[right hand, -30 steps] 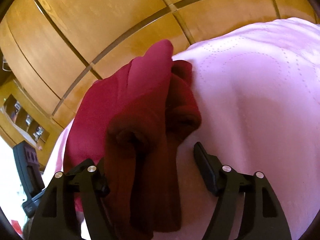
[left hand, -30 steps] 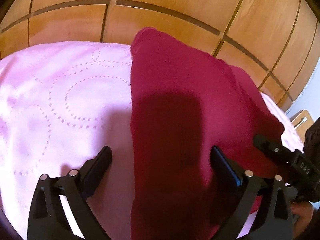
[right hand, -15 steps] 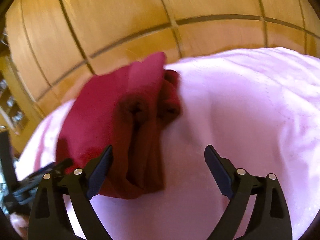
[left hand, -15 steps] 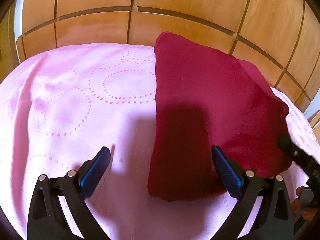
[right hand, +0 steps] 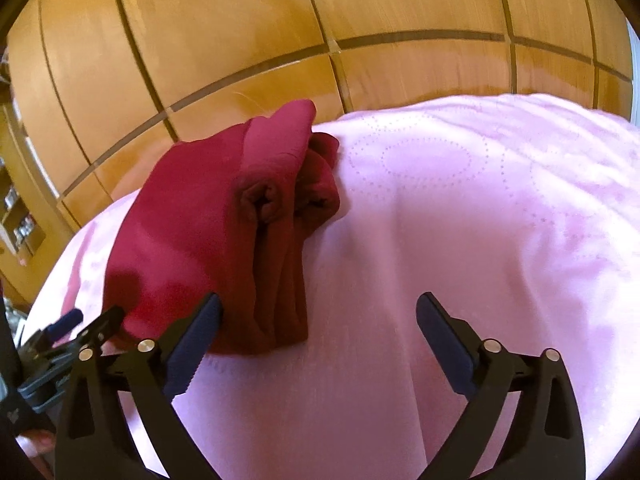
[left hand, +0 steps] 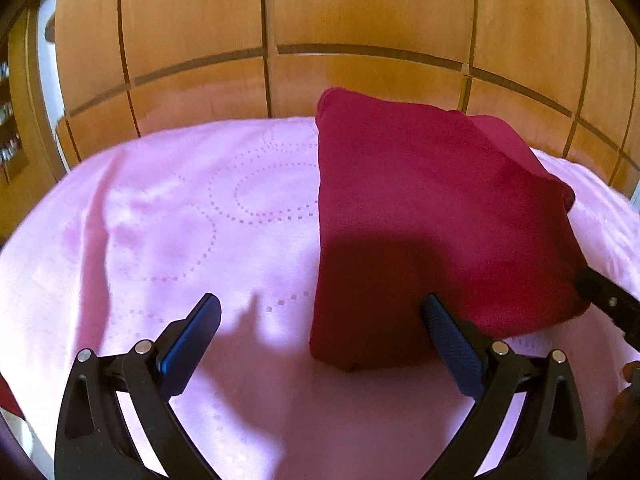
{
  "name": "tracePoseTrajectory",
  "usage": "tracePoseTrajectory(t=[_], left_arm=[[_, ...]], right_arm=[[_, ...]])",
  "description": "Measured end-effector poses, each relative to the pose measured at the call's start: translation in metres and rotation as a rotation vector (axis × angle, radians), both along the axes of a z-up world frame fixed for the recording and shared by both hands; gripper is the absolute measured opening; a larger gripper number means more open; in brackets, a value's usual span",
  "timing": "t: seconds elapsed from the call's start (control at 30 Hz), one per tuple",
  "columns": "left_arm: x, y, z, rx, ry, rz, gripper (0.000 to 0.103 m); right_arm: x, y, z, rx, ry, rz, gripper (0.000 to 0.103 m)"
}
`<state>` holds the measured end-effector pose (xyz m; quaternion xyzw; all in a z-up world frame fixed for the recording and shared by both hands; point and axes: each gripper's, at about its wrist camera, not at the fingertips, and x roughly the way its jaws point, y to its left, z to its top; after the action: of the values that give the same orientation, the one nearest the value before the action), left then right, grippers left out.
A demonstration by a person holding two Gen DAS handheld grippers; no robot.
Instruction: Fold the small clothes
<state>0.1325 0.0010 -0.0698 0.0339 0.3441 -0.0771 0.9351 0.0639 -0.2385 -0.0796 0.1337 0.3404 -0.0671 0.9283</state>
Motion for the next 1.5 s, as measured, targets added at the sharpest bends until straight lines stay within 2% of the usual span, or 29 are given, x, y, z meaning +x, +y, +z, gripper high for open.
tracePoseTrajectory(t=[0.17, 0.3, 0.4, 0.6, 0.7, 0.83, 1.03, 1.5], left_arm=[[-0.019, 0.002, 0.012, 0.003, -0.028, -0.007, 0.101], [-0.038, 0.008, 0.022, -0.047, -0.053, -0.015, 0.101], [-0.052, 0.011, 0.028, -0.064, -0.070, -0.014, 0.101], [-0.086, 0.009, 0.040, 0.020, -0.155, 0.057, 0.101], [-0.094, 0.010, 0.044, 0.023, -0.169, 0.053, 0.101], [-0.097, 0.018, 0.047, 0.007, -0.167, 0.066, 0.101], [-0.098, 0.028, 0.052, -0.026, -0.167, 0.097, 0.101], [-0.103, 0.027, 0.059, -0.043, -0.169, 0.067, 0.101]], right_arm=[[-0.023, 0.007, 0.013, -0.045, 0.002, 0.039, 0.099], [-0.037, 0.012, 0.024, -0.108, -0.008, 0.043, 0.099], [-0.048, 0.015, 0.034, -0.135, -0.024, 0.006, 0.099], [-0.062, 0.026, 0.044, -0.163, -0.033, -0.024, 0.099], [-0.068, 0.036, 0.045, -0.178, -0.040, -0.010, 0.099], [-0.073, 0.046, 0.044, -0.221, -0.032, -0.003, 0.099], [-0.076, 0.048, 0.048, -0.229, -0.052, -0.009, 0.099], [-0.078, 0.054, 0.065, -0.254, -0.089, -0.001, 0.099]])
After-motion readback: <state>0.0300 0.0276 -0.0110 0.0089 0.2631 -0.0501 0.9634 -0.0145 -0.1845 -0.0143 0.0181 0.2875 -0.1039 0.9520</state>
